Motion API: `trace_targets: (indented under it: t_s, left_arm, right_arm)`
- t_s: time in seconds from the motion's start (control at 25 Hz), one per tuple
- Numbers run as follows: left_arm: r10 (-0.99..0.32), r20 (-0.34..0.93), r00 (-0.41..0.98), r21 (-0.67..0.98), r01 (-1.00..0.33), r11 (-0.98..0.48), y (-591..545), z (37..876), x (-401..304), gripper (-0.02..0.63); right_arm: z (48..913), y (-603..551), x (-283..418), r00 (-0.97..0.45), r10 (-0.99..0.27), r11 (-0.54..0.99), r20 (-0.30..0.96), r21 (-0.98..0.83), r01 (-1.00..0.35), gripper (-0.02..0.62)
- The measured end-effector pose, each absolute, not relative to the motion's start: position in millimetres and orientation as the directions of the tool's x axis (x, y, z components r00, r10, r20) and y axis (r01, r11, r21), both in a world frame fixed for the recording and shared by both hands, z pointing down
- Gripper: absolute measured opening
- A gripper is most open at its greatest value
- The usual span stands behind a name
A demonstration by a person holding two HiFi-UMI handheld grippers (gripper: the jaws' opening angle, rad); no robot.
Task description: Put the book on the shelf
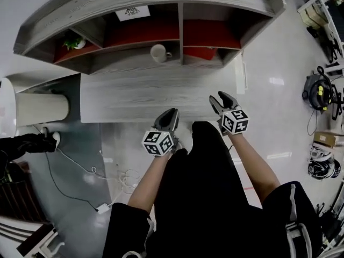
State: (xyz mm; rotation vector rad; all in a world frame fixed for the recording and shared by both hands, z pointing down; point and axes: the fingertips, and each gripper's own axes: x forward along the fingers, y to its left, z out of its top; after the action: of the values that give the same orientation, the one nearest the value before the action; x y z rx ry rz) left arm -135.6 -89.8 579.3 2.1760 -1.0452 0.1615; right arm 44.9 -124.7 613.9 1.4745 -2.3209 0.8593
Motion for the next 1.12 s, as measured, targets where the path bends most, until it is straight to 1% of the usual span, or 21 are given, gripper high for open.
trace_targets:
  t_s: [0.16,0.32,0.4,0.48,0.6,0.76,0.96,1.12]
  left_arm:
    - [-0.658,0.349,0.668,0.480,-0.730,-0.487,-48.6,545.5,-160.9,0.031]
    - [-0.665,0.349,0.660,0.470,-0.737,-0.486,-8.4,527.3,-191.0,0.023]
    - [-0.660,0.345,0.667,0.474,-0.731,-0.491,9.1,523.0,-203.9,0.021]
    - [-0.654,0.344,0.674,0.469,-0.727,-0.502,23.4,521.2,-214.9,0.020]
    - [-0.640,0.331,0.693,0.454,-0.712,-0.536,38.2,518.7,-224.4,0.020]
    - [-0.638,0.317,0.702,0.431,-0.706,-0.562,47.8,513.7,-221.9,0.020]
    - [-0.654,0.280,0.703,0.376,-0.707,-0.599,50.8,483.1,-207.6,0.020]
    - [-0.681,0.259,0.685,0.313,-0.727,-0.611,54.9,457.5,-189.9,0.020]
  right_arm:
    - [583.7,-69.5,25.2,-0.432,-0.774,0.274,0.463,-0.369,-0.888,0.151]
    - [557.2,-18.9,1.8,-0.419,-0.796,0.267,0.437,-0.367,-0.891,0.085]
    - [545.8,2.6,-7.6,-0.404,-0.805,0.259,0.434,-0.356,-0.898,0.032]
    - [537.1,22.0,-15.4,-0.388,-0.812,0.244,0.435,-0.352,-0.904,0.005]
    - [528.1,49.7,-24.7,-0.364,-0.819,0.225,0.443,-0.335,-0.915,0.000]
    - [508.5,77.6,-23.3,-0.341,-0.822,0.253,0.456,-0.243,-0.936,0.000]
    - [471.0,94.2,1.1,-0.306,-0.867,0.242,0.393,-0.203,-0.949,0.000]
    - [447.4,96.7,36.4,-0.276,-0.902,0.212,0.333,-0.216,-0.953,0.000]
